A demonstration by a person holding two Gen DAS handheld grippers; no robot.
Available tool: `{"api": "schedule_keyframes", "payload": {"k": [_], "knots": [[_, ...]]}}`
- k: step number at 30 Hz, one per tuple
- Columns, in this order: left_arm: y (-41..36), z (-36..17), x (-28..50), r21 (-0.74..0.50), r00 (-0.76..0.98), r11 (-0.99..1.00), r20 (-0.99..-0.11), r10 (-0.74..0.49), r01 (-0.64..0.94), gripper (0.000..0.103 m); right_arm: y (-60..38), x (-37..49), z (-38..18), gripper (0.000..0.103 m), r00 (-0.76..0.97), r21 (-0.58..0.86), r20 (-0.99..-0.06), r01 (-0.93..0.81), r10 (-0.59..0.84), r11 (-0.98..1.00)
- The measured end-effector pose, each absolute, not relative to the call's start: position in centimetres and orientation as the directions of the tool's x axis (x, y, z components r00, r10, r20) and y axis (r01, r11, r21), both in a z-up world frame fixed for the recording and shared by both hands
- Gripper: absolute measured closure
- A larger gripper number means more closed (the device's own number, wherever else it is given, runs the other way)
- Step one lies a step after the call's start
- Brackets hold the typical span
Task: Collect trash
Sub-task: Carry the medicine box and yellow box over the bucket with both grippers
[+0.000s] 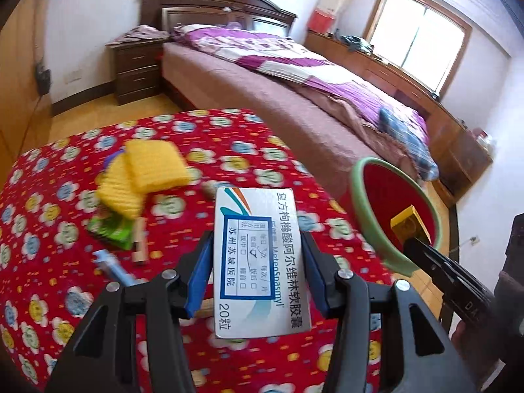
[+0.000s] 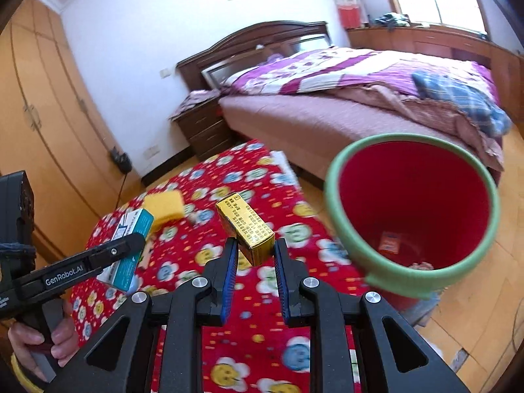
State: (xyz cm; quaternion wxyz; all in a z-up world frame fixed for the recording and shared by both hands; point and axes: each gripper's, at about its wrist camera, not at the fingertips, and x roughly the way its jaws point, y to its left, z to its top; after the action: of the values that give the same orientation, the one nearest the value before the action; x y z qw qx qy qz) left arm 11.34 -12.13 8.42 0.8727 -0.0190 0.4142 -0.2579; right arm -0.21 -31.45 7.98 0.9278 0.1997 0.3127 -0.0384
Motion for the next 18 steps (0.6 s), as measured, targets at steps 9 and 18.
{"api": "schedule_keyframes", "payload": {"k": [9,18], "knots": [[-18.8,9.0,10.7,-0.232,0.481,0.815,-0.710,-0.515,0.531,0.050,-36.7,-2.8,7.4,0.081,0.813,0.381,-0.581,0.298,-0.024,0.875],[-24.7,8.7,10.8,-0.224,0.439,0.765,-0.708,-0.554,0.604,0.050,-40.8,-4.2,6.4,0.081,0.806,0.401,-0.586,0.378,-0.084,0.834]]}}
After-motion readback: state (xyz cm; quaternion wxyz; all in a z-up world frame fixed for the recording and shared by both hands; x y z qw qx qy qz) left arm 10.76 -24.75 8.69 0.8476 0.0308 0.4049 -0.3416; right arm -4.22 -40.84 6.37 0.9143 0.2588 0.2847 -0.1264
